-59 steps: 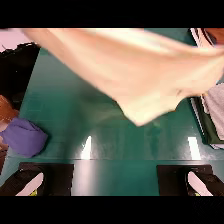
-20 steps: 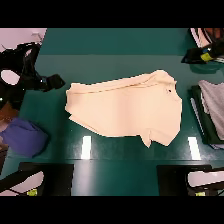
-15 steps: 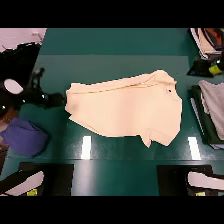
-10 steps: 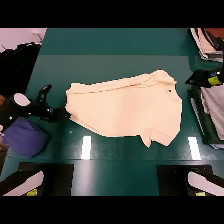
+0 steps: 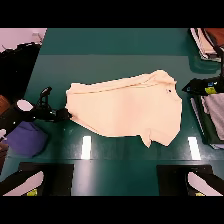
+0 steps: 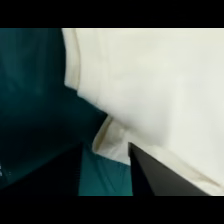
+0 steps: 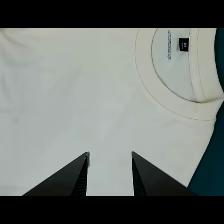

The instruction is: Fold the shirts.

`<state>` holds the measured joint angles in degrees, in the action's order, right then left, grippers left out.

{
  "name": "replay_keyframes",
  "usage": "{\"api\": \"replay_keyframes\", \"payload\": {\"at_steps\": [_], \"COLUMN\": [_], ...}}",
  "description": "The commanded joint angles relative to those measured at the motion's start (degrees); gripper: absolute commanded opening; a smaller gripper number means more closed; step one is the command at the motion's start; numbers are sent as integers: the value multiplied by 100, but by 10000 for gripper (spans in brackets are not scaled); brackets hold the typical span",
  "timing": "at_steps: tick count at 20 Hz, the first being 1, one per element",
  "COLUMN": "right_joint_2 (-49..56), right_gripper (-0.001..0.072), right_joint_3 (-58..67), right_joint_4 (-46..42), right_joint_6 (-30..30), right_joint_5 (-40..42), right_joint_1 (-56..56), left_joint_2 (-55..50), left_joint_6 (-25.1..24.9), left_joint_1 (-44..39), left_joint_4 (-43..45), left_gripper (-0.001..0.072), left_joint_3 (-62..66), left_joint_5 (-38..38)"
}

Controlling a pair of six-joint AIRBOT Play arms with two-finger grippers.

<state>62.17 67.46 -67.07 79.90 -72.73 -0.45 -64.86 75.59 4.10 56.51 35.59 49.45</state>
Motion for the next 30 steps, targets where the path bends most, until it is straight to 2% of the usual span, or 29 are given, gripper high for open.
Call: {"api": "replay_keyframes", "payload": {"at_steps": [1,6,11,16,18,21,23,25,28,29,30], "right_joint_2": [-72,-72,-72,-72,-72,-72,-72,-116,-516,-704,-863], "right_gripper": [307,307,308,308,307,308,308,308,308,335,456], "right_joint_3": [-55,-55,-55,-55,-55,-55,-57,-166,-981,-1397,-1829], "right_joint_4": [7,2,7,2,4,-15,-66,-68,-66,-63,-48], "right_joint_6": [68,96,111,111,111,111,111,111,111,111,111], "right_joint_5": [7,9,-155,-291,-291,-367,-636,-994,-1021,-1038,-1047], "right_joint_1": [9,7,-216,-323,-323,-326,-352,-533,-1123,-1401,-1679], "left_joint_2": [-205,-365,-363,-352,-352,-295,-70,437,1252,1488,1646], "left_joint_6": [-118,-260,-407,-452,-452,-365,-343,-339,-341,-339,-313], "left_joint_1": [-7,-7,-7,-7,-7,-4,0,0,0,0,-2], "left_joint_4": [-155,-254,-251,-251,-258,-269,-197,-39,28,28,24], "left_gripper": [359,357,356,355,31,24,23,23,23,24,24], "left_joint_3": [-17,-11,0,0,0,72,348,664,964,984,984], "left_joint_5": [48,201,772,629,389,302,586,896,1327,1427,1497]}}
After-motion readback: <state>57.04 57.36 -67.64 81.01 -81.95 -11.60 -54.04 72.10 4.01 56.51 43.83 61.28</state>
